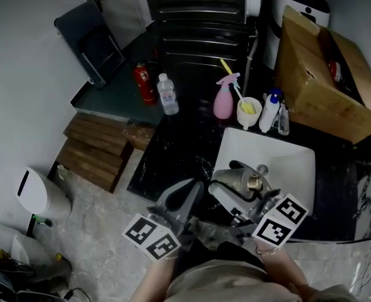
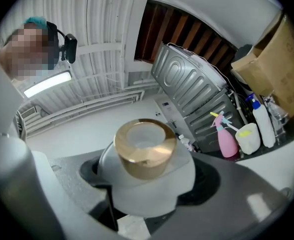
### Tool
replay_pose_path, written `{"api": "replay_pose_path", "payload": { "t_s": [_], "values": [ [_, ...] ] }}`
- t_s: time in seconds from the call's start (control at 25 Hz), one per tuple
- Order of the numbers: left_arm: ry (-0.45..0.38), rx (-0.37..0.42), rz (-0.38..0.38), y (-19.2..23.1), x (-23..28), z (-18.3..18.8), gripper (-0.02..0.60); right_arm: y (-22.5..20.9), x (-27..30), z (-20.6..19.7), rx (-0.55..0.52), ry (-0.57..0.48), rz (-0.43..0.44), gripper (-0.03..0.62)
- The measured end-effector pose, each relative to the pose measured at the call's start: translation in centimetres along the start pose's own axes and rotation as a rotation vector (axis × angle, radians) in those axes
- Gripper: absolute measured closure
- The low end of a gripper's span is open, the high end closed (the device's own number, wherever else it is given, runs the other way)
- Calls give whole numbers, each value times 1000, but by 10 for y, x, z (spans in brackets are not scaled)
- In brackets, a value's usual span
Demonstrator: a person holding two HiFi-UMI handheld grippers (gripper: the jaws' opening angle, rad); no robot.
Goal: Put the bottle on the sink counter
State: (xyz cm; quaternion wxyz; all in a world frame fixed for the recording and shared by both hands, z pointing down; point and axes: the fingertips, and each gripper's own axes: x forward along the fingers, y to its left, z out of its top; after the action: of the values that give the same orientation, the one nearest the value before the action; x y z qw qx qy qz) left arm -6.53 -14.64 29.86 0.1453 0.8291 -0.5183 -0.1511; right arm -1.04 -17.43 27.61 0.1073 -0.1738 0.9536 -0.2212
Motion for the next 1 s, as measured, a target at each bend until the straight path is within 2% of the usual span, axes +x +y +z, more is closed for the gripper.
{"api": "replay_pose_path", "payload": {
  "t_s": [0.24, 0.56, 1.0],
  "values": [
    [-3, -11, -50, 43, 28, 24, 575, -25, 41, 20, -2, -37, -37, 253],
    [17, -39, -92, 100, 62, 39, 575, -64, 95, 14, 6, -26, -109, 253],
    [95, -115, -137, 170, 94, 26, 575, -116, 148, 3, 37, -14, -220, 253]
  ]
}}
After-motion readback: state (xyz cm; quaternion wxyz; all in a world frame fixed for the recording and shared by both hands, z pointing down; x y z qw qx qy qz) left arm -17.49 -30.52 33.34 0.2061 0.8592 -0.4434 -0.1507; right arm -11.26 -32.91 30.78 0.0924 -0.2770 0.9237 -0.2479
